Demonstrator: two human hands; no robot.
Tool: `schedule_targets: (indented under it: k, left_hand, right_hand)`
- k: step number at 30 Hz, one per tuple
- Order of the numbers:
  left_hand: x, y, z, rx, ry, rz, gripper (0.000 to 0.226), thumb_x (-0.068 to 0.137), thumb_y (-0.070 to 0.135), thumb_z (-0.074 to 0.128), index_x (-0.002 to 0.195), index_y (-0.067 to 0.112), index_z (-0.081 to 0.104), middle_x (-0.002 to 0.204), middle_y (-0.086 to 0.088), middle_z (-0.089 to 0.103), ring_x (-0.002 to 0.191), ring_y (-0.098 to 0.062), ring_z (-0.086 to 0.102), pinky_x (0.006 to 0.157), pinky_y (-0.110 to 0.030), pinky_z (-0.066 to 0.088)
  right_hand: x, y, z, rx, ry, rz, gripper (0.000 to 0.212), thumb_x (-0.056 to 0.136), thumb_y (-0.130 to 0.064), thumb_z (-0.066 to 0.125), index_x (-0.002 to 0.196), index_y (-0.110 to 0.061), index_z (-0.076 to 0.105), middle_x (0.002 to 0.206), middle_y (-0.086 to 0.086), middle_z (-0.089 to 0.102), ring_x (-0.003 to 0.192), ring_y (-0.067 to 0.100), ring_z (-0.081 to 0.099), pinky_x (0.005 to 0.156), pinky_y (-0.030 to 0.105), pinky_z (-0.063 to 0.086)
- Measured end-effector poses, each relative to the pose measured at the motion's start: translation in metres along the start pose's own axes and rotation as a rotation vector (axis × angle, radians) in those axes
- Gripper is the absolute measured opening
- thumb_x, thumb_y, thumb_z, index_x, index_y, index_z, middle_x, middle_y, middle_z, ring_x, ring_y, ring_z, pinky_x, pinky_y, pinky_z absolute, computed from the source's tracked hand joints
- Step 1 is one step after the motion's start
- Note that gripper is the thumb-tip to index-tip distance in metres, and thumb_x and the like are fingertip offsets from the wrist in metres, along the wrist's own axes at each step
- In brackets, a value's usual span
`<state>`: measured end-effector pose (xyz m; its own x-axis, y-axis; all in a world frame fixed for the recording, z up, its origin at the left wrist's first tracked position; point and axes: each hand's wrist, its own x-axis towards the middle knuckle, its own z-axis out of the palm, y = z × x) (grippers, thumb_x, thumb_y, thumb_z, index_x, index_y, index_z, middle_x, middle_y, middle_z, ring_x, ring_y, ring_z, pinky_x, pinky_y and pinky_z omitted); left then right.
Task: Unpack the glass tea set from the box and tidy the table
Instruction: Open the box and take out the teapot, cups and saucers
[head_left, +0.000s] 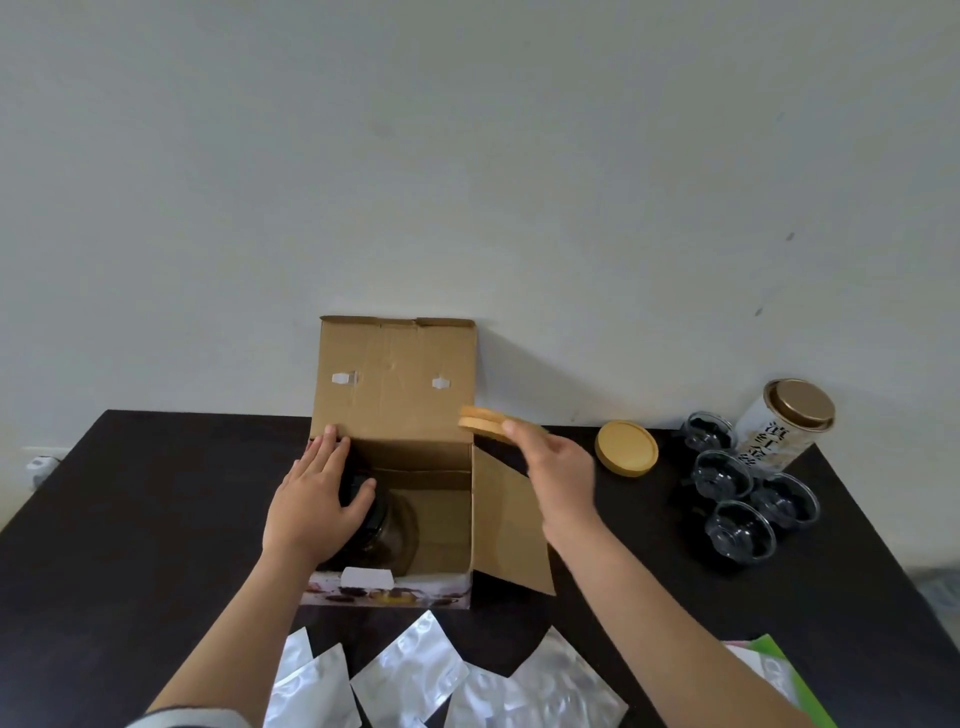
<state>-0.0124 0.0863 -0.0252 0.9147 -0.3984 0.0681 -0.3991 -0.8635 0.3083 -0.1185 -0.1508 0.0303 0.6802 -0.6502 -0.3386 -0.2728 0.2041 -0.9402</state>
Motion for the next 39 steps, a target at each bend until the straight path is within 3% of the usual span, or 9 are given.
schedule_targets:
  k: [4,8,12,16,19,25,33,36,39]
  left_hand:
    - [0.000,0.001,0.000,-0.004,-0.002,-0.003,0.068,0.092,0.051,0.043,0.148,0.017,0.026,0.158,0.000,0.012,0.146,-0.018,0.012,0.117,-0.039,0.017]
    - [0.000,0.002,0.000,0.001,-0.002,0.001,0.067,0.092,0.050,0.043,0.148,0.016,0.027,0.158,0.000,0.012,0.146,-0.018,0.012,0.117,-0.040,0.017]
    - [0.000,0.002,0.000,0.000,-0.002,0.004,0.067,0.092,0.050,0.043,0.148,0.016,0.027,0.158,-0.001,0.013,0.146,-0.018,0.012,0.117,-0.040,0.017]
    - [0.001,0.001,0.000,0.011,0.000,-0.004,0.075,0.085,0.059,0.032,0.147,0.016,0.029,0.158,0.000,0.014,0.145,-0.017,0.014,0.116,-0.038,0.017]
    - [0.001,0.001,0.001,0.015,0.005,-0.007,0.075,0.085,0.059,0.033,0.147,0.016,0.030,0.157,0.001,0.014,0.145,-0.017,0.014,0.116,-0.038,0.017]
    - [0.002,0.000,0.003,0.022,0.000,-0.007,0.068,0.091,0.054,0.041,0.147,0.017,0.029,0.158,0.002,0.013,0.145,-0.017,0.014,0.116,-0.041,0.020]
    - [0.002,-0.001,0.003,0.031,0.007,-0.006,0.078,0.082,0.061,0.030,0.146,0.017,0.031,0.157,0.002,0.014,0.145,-0.017,0.015,0.115,-0.040,0.020]
    - [0.003,-0.001,0.004,0.027,0.014,-0.006,0.078,0.082,0.061,0.030,0.146,0.017,0.031,0.157,0.002,0.014,0.145,-0.017,0.016,0.115,-0.039,0.020]
    - [0.003,-0.001,0.004,0.031,0.012,-0.004,0.078,0.082,0.061,0.030,0.147,0.018,0.030,0.158,0.002,0.014,0.145,-0.017,0.014,0.115,-0.038,0.019]
  right_hand:
    - [0.015,0.042,-0.056,-0.157,0.211,-0.047,0.053,0.069,-0.041,0.081,0.109,-0.013,0.061,0.096,-0.004,0.064,0.088,0.010,0.060,0.071,0.025,0.046]
    - [0.029,0.085,-0.092,-0.413,0.260,-0.165,0.072,0.062,-0.038,0.086,0.121,-0.014,0.053,0.113,-0.003,0.053,0.102,0.011,0.051,0.086,0.028,0.045]
    - [0.042,0.118,-0.106,-0.513,0.284,-0.300,0.070,0.057,-0.031,0.090,0.115,-0.011,0.056,0.109,0.000,0.053,0.103,0.017,0.054,0.089,0.033,0.048]
    - [0.050,0.139,-0.105,-0.551,0.252,-0.307,0.071,0.058,-0.028,0.090,0.117,-0.009,0.056,0.113,0.004,0.054,0.108,0.020,0.053,0.088,0.030,0.045]
    - [0.053,0.152,-0.101,-0.585,0.218,-0.321,0.074,0.061,-0.027,0.089,0.122,-0.007,0.054,0.121,0.009,0.055,0.117,0.026,0.051,0.095,0.038,0.045]
    - [0.062,0.156,-0.088,-0.660,0.199,-0.290,0.090,0.072,-0.031,0.082,0.144,-0.003,0.035,0.146,0.015,0.043,0.138,0.031,0.033,0.114,0.050,0.026]
    - [0.067,0.150,-0.083,-0.703,0.136,-0.260,0.093,0.078,-0.037,0.076,0.149,-0.007,0.024,0.153,0.010,0.033,0.144,0.028,0.024,0.116,0.054,0.006]
    - [0.063,0.150,-0.085,-0.634,0.142,-0.296,0.089,0.080,-0.032,0.075,0.149,-0.007,0.024,0.155,0.010,0.029,0.144,0.027,0.023,0.116,0.057,0.010]
    - [0.051,0.143,-0.076,-0.569,0.192,-0.426,0.077,0.082,-0.020,0.074,0.145,-0.003,0.032,0.149,0.016,0.039,0.140,0.030,0.032,0.113,0.053,0.028]
